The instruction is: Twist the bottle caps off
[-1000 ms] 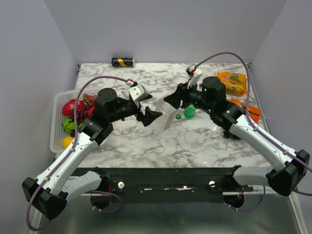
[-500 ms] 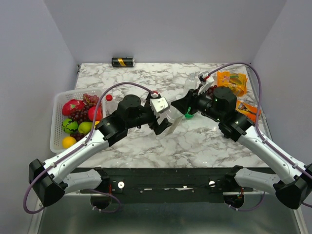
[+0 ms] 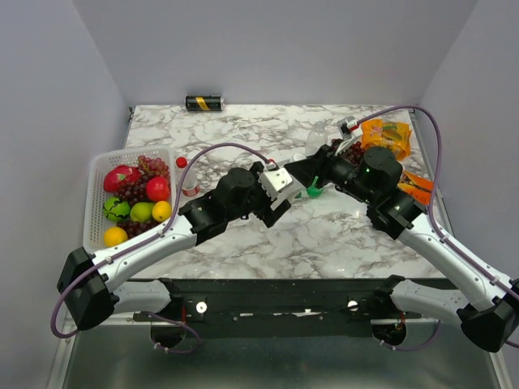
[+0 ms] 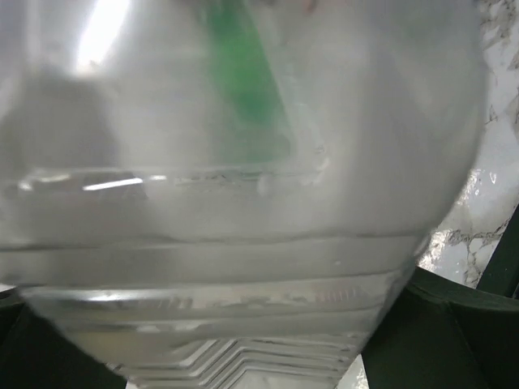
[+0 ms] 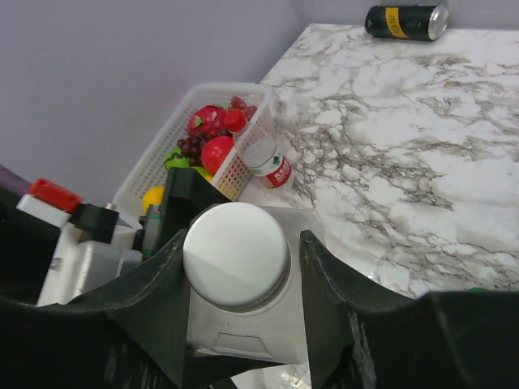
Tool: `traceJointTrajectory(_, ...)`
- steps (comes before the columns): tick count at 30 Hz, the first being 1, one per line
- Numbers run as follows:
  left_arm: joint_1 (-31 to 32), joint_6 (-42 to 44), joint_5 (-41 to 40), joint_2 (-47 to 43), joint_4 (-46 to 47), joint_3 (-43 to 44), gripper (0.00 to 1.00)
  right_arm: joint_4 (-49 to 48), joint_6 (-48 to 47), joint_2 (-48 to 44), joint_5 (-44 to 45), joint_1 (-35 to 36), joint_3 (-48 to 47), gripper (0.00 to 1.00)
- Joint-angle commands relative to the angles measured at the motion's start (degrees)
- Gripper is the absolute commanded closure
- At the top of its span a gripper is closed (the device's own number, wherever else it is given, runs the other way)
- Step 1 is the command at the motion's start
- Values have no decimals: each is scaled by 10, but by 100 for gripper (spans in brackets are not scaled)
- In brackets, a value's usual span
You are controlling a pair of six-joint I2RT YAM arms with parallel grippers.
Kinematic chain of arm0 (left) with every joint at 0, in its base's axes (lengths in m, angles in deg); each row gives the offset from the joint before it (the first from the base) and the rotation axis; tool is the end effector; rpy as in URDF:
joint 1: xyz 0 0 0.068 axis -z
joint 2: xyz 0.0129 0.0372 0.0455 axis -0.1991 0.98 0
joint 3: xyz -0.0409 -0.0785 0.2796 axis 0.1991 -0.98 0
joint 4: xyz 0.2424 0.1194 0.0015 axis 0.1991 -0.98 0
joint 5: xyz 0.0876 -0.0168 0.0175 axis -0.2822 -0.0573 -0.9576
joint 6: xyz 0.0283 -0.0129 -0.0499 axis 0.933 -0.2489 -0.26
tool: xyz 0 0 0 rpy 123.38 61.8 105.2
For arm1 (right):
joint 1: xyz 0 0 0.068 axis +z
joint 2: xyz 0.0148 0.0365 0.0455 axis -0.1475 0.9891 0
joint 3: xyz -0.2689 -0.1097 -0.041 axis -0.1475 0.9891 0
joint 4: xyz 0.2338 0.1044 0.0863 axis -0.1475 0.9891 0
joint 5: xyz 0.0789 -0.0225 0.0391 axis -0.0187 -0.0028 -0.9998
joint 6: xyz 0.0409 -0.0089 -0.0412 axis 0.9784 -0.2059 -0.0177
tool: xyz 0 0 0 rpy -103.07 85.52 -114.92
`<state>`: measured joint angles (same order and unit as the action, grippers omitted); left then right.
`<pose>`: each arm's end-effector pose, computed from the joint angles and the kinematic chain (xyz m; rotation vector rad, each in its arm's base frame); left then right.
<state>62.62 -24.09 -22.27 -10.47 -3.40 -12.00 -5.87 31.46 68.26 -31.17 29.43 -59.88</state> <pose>0.1763 -0.2226 0.3298 1.0052 1.7171 -0.5543 0.1920 0.1596 0.4026 -0.3099 1.7065 1.0138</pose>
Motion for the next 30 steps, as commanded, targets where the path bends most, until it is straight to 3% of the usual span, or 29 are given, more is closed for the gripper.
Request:
traceJointTrajectory(1, 3, -15, -14, 1, 25, -13, 1, -53, 22, -18, -23, 4, 6, 99)
traceJointTrajectory(2, 4, -15, 1, -1, 26, -14, 4, -53, 22, -18, -25, 4, 7, 99)
traceJointTrajectory(5, 3, -12, 16, -6, 29, -18, 24, -52, 21, -15, -27, 3, 12, 99)
traceJointTrajectory(6, 3, -13, 23, -8, 31, -19, 36, -53, 21, -15, -26, 3, 14, 99)
traceJointTrajectory(12, 4, -21, 57, -12, 37, -23, 61, -49, 15, -12, -9, 2, 23, 95)
traceJointTrajectory(16, 3, -39, 93, -7, 39, -22, 70, -26, 0, -18, 25, -8, 23, 54)
traceJointTrajectory(19, 3, -50, 115, 1, 45, -20, 73, -20, -3, -34, 27, -23, 29, 38)
traceJointTrajectory(24, 3, -69, 152, 12, 50, -19, 75, -14, -3, -64, 42, -31, 35, 32)
traceJointTrajectory(25, 3, -70, 154, 13, 50, -18, 76, -14, -2, -68, 43, -32, 35, 19)
traceJointTrajectory(26, 3, -71, 157, 15, 49, -17, 77, -14, -1, -74, 43, -32, 35, 17)
traceJointTrajectory(30, 4, -71, 166, 15, 51, -16, 78, -14, 5, -86, 43, -32, 37, 16)
